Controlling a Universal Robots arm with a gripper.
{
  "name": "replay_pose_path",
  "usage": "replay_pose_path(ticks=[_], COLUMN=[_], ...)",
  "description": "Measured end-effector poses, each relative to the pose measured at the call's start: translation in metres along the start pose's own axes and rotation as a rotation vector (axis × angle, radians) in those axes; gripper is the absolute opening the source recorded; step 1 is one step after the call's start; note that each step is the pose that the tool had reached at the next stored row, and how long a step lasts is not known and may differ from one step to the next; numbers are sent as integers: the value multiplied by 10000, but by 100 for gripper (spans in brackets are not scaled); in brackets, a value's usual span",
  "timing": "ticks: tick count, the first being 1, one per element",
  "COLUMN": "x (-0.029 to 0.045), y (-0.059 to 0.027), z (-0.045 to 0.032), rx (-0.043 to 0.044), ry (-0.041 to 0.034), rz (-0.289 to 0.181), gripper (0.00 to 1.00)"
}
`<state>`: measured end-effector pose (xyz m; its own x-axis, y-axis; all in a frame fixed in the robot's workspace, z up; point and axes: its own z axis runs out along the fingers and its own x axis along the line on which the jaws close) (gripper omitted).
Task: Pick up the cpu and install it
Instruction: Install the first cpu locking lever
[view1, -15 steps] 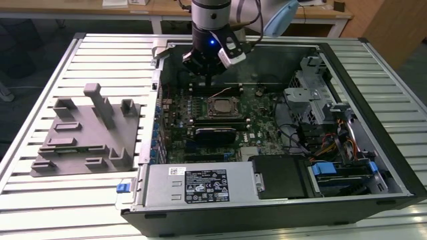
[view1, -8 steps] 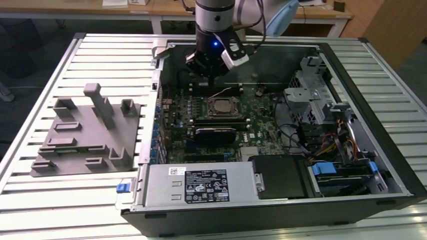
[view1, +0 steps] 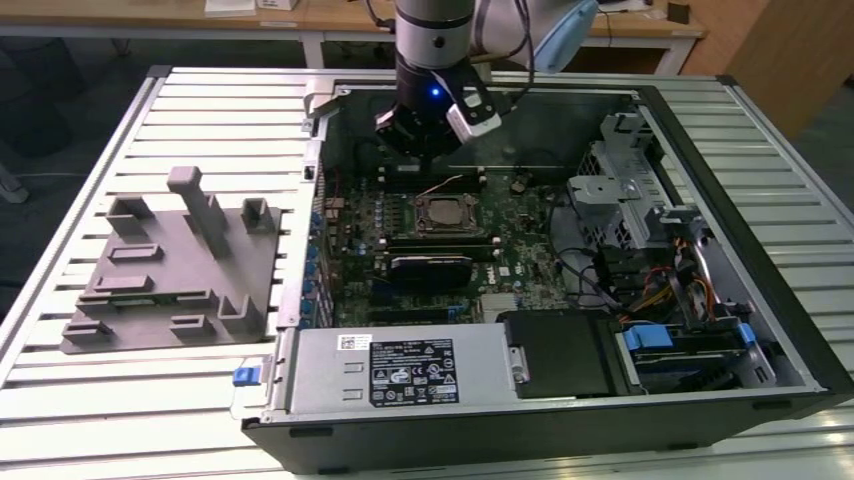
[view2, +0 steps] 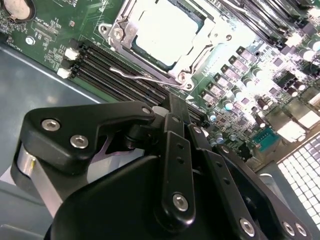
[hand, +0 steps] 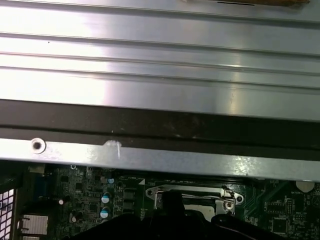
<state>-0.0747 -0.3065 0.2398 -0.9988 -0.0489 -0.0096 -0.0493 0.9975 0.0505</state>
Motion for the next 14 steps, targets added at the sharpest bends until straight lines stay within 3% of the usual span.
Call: replay_pose_path(ticks=[14], x=[-131], y=[0], z=[49], rx=[2], ry=[0], rz=[-1], gripper=[11])
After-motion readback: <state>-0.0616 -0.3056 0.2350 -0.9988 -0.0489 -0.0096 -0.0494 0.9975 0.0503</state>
